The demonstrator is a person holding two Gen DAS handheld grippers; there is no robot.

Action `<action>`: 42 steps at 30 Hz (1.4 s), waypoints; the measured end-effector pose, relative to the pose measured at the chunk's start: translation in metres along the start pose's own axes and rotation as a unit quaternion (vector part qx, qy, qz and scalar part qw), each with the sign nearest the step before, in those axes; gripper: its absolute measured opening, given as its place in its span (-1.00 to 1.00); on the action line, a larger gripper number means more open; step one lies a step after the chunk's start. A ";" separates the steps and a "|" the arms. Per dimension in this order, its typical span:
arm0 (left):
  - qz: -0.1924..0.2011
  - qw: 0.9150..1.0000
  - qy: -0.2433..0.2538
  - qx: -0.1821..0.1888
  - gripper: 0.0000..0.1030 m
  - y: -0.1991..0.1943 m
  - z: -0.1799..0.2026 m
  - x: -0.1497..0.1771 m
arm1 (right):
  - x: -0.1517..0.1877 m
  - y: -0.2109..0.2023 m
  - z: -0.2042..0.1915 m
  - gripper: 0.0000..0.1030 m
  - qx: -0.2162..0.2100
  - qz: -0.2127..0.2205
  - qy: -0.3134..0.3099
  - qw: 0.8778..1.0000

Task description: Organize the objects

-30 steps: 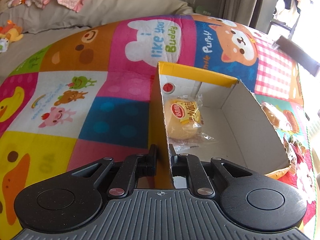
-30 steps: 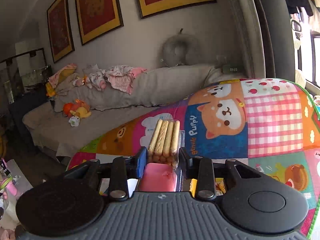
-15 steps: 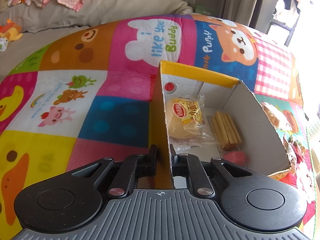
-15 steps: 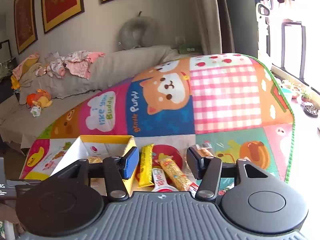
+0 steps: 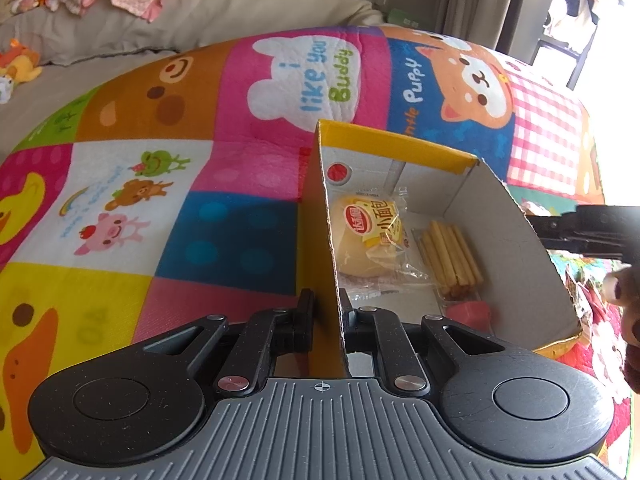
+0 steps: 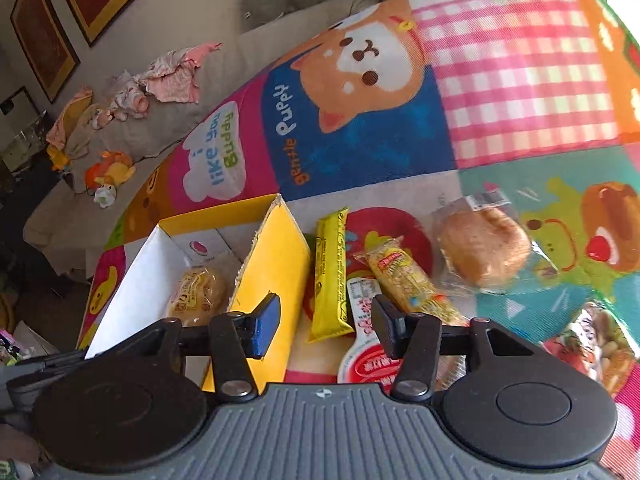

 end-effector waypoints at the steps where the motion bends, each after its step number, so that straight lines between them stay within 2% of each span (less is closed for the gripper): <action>1: 0.000 1.000 -0.001 0.001 -0.75 0.000 -0.001 0.000 | -0.004 0.010 -0.002 -0.17 -0.002 -0.004 0.003 1.000; 3: 0.000 1.000 -0.002 0.002 -0.75 0.001 -0.001 0.000 | -0.014 0.028 -0.003 -0.18 0.005 -0.007 0.010 1.000; 6: 0.001 1.000 -0.005 0.003 -0.74 0.001 -0.002 0.000 | -0.026 0.054 0.008 -0.21 0.002 -0.024 0.054 0.998; 9: 0.001 1.000 -0.005 0.004 -0.74 0.000 -0.002 0.000 | -0.032 0.073 0.019 -0.34 -0.008 -0.040 0.086 0.995; 13: 0.001 1.000 -0.008 0.005 -0.74 0.000 -0.002 0.000 | -0.027 0.074 0.023 -0.55 -0.009 -0.044 0.083 0.996; 14: 0.001 1.000 -0.009 0.005 -0.74 0.000 -0.002 0.000 | -0.024 0.070 0.023 -0.62 -0.011 -0.046 0.080 0.996; 20: 0.000 1.000 -0.013 0.006 -0.73 0.001 -0.003 0.000 | 0.010 0.022 0.021 -0.63 0.013 -0.052 0.019 0.998; 26: -0.001 1.000 -0.014 0.004 -0.74 0.001 -0.003 0.000 | 0.051 -0.033 0.035 -0.68 0.025 -0.051 0.017 0.998; 29: -0.001 1.000 -0.012 0.001 -0.74 0.001 -0.002 0.000 | 0.076 -0.058 0.033 -0.68 0.053 -0.043 -0.003 0.998; 32: -0.002 1.000 -0.011 0.000 -0.74 0.001 -0.002 0.000 | 0.102 -0.073 0.030 -0.68 0.054 -0.060 -0.018 0.997; 34: -0.003 1.000 -0.011 -0.001 -0.75 0.002 -0.001 0.000 | 0.115 -0.080 0.025 -0.67 0.067 -0.054 -0.048 0.995; 36: -0.004 1.000 -0.012 -0.002 -0.75 0.002 -0.001 0.000 | 0.124 -0.087 0.015 -0.58 0.095 -0.023 -0.105 0.990; 38: -0.004 1.000 -0.012 -0.001 -0.75 0.001 -0.001 0.000 | 0.124 -0.088 0.008 -0.34 0.113 0.002 -0.138 0.984; 40: -0.004 1.000 -0.012 -0.002 -0.75 0.001 -0.001 0.000 | 0.120 -0.086 0.003 -0.11 0.108 0.016 -0.148 0.983; 42: -0.005 1.000 -0.012 -0.002 -0.75 0.001 -0.001 0.000 | 0.116 -0.080 -0.002 -0.07 0.103 0.030 -0.158 0.982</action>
Point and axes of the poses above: each gripper's, at about its wrist camera, not at the fingertips, and y roughly the way its jaws point, z to its right, x to its underside, the point moved 2 cm from there along y, roughly the way its jaws point, and after that the axes turned 8 degrees about y, right-handed, at the moved point
